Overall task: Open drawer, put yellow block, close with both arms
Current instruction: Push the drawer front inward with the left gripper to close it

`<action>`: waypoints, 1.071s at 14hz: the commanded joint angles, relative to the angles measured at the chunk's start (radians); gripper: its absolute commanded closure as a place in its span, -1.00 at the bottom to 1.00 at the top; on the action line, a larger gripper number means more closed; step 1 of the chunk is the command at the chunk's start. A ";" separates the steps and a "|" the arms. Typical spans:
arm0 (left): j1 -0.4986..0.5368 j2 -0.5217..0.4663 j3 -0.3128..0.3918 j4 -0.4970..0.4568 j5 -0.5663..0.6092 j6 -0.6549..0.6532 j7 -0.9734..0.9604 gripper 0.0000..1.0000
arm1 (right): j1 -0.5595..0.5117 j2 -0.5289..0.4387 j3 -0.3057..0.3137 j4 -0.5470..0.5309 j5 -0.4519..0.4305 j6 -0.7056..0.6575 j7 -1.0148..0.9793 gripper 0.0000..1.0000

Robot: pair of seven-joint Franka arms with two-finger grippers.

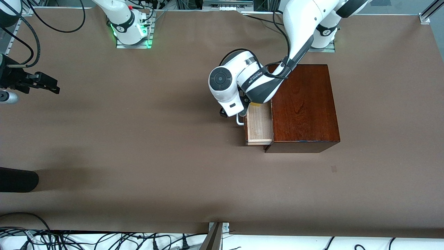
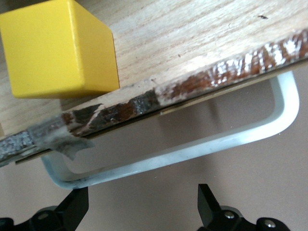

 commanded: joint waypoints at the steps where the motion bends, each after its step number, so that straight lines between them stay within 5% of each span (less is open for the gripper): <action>1: -0.013 0.012 0.040 0.026 0.034 -0.003 -0.023 -1.00 | 0.016 -0.017 -0.008 -0.021 -0.007 0.006 0.017 -1.00; 15: -0.021 0.012 0.082 0.029 0.059 -0.001 -0.167 -1.00 | 0.016 -0.010 -0.008 -0.015 0.002 0.007 0.018 -1.00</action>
